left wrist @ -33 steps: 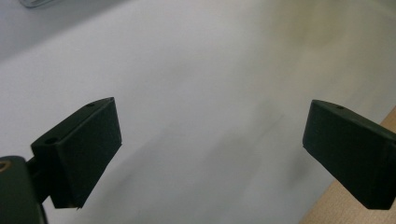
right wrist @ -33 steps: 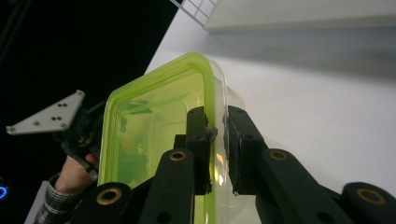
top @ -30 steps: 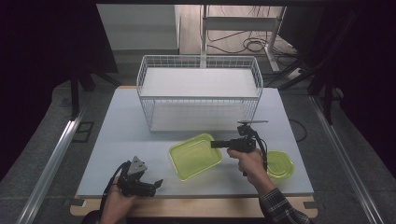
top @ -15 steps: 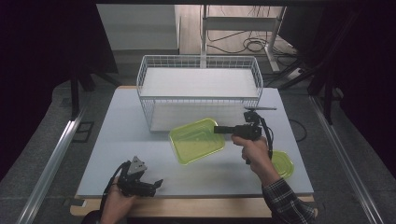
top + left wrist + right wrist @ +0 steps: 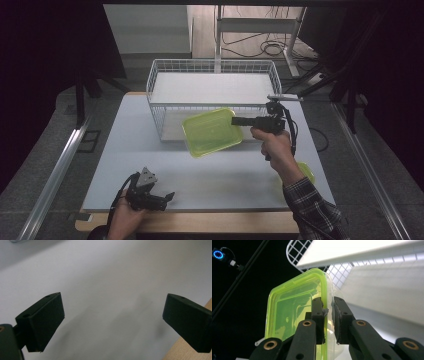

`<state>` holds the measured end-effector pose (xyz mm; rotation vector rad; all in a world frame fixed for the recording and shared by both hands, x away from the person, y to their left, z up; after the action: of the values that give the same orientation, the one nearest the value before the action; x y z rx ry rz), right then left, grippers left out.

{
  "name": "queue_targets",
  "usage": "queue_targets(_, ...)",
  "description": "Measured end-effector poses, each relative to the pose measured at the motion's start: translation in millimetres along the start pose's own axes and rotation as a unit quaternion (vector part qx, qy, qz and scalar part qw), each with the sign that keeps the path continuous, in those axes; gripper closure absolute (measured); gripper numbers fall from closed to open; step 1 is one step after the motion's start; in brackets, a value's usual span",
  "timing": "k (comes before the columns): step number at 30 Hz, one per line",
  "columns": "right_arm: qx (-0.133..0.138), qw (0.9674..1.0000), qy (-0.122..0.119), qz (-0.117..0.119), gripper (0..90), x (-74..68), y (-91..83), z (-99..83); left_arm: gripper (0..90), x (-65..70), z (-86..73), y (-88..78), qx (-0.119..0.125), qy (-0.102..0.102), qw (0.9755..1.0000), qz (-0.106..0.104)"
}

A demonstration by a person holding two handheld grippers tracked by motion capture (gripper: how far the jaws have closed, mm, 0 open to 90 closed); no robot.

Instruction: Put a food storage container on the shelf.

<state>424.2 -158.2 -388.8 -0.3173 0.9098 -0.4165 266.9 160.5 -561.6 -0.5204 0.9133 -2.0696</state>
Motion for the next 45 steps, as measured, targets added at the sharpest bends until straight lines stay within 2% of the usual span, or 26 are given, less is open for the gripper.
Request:
queue_targets(15,0.047,0.9986,-0.004,-0.024,79.6,-14.0,-12.7,51.0,3.6,-0.8,-0.2,0.5,-0.001,-0.001,1.0000,-0.002)
queue_targets(25,0.081,0.9954,0.000,-0.051,79.6,-13.8,-12.5,81.1,3.4,-1.9,0.2,-0.8,0.008,-0.012,0.9999,-0.009)
queue_targets(30,0.090,0.9938,0.001,-0.066,79.6,-12.0,-12.5,90.5,3.4,-3.6,0.3,-2.6,0.014,-0.024,0.9994,-0.019)
queue_targets(36,0.103,0.9911,0.012,-0.084,79.6,-5.7,-10.8,102.1,3.4,-2.7,0.5,-2.2,0.013,-0.020,0.9995,-0.019)
queue_targets(40,0.103,0.9901,0.014,-0.095,79.6,-4.0,-3.9,106.6,3.4,-3.2,0.4,-2.4,0.013,-0.020,0.9995,-0.020)
queue_targets(45,0.106,0.9872,0.014,-0.118,79.5,-1.5,4.5,109.9,3.4,-3.0,0.3,-2.4,0.014,-0.020,0.9995,-0.021)
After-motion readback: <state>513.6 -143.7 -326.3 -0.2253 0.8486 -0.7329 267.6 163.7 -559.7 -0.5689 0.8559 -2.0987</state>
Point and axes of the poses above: each handheld gripper's, and its own axes: y roughly forward along the jaws, z roughly out of its top, x roughly to its right, the point moved 4 cm from there along y, roughly forward along the jaws, and after that the axes turned 6 degrees about -x, right-handed, at the moved point
